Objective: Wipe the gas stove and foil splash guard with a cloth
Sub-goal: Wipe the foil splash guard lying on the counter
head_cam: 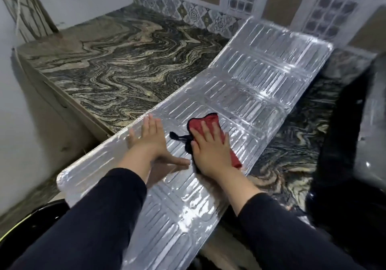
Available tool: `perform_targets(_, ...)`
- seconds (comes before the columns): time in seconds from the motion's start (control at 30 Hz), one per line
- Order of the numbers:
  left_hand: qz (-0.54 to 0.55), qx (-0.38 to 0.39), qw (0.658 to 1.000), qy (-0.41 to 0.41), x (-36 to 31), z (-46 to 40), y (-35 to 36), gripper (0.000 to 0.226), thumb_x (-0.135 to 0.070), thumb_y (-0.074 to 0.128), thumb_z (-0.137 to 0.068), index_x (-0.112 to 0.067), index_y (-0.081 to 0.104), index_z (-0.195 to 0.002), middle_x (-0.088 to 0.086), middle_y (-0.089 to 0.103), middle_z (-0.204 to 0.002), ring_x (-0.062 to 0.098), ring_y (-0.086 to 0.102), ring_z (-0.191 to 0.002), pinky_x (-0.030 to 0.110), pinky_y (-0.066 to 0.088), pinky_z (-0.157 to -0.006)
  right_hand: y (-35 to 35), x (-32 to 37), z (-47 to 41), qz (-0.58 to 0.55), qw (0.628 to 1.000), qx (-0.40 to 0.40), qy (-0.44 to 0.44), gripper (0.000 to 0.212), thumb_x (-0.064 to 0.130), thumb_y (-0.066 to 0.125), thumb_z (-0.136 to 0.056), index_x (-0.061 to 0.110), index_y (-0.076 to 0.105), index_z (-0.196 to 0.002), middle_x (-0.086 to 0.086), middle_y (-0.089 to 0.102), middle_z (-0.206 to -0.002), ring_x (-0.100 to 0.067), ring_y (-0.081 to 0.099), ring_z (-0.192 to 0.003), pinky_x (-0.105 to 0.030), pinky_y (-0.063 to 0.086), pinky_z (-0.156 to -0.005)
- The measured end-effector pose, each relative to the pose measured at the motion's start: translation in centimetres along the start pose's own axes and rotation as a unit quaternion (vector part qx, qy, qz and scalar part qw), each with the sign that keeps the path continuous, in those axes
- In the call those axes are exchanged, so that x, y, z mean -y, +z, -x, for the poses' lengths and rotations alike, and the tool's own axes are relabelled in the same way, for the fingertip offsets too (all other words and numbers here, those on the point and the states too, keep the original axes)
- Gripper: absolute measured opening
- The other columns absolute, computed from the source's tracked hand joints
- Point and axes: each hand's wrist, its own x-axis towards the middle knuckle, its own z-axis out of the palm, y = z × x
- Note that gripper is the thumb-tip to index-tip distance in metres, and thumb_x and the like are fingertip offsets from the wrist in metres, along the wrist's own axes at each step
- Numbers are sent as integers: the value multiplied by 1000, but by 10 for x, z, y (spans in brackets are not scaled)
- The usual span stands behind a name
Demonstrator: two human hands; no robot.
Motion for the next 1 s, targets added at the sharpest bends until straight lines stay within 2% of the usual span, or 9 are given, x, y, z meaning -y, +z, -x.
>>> perform_targets(0.13,1,25,1000,-6,14,-7,6,162,-91,58,-36,-7,-35,-138,9,-46,-146,25,-41,-136,68,-8,-111,5,10,1,8,1000,2,-11,51,45,15,-98,38,13,-148,3,-3,-161,-24,-17,-146,-53,-14,-115)
perform_targets(0.3,15,48,999,1,15,-12,8,166,-91,58,-30,-7,-38,-136,9,-50,-143,26,-42,-134,70,-4,-110,-6,-31,3,46,992,-2,-121,49,55,17,-94,50,18,-143,13,6,-160,-14,-10,-147,-58,-12,-114)
perform_targets(0.43,4,53,999,8,17,-13,9,165,-93,55,-32,-6,-38,-136,10,-49,-143,28,-42,-135,70,-3,-110,-31,-91,-30,53,998,-16,-37,51,59,13,-93,52,18,-143,12,5,-160,-13,-9,-147,-59,-12,-113)
perform_targets(0.6,2,56,998,7,17,-13,9,161,-93,54,-37,-7,-40,-135,10,-50,-142,28,-42,-134,69,-4,-109,-52,-140,-76,53,995,-37,76,49,54,17,-95,48,19,-144,7,5,-161,-17,-6,-148,-61,-9,-113)
perform_targets(0.7,14,64,998,10,18,-14,6,161,-92,55,-35,-7,-38,-137,9,-48,-144,28,-40,-136,71,-5,-109,-53,-142,-83,46,993,-32,107,50,52,16,-96,46,17,-145,5,2,-161,-19,-9,-148,-59,-13,-112)
perform_targets(0.8,34,52,998,-10,18,-20,0,163,-95,45,-27,-6,-34,-139,9,-43,-148,27,-38,-138,74,-6,-107,-46,-131,-75,38,991,-42,119,50,50,16,-97,44,18,-146,3,2,-161,-21,-10,-147,-58,-13,-112)
perform_targets(1.0,8,15,1000,-22,16,-32,-15,163,-99,44,-32,-4,-32,-140,14,-41,-149,31,-36,-138,69,-10,-108,-25,-94,-45,20,986,-53,155,53,51,13,-96,42,14,-147,2,-1,-161,-23,-15,-147,-57,-14,-113)
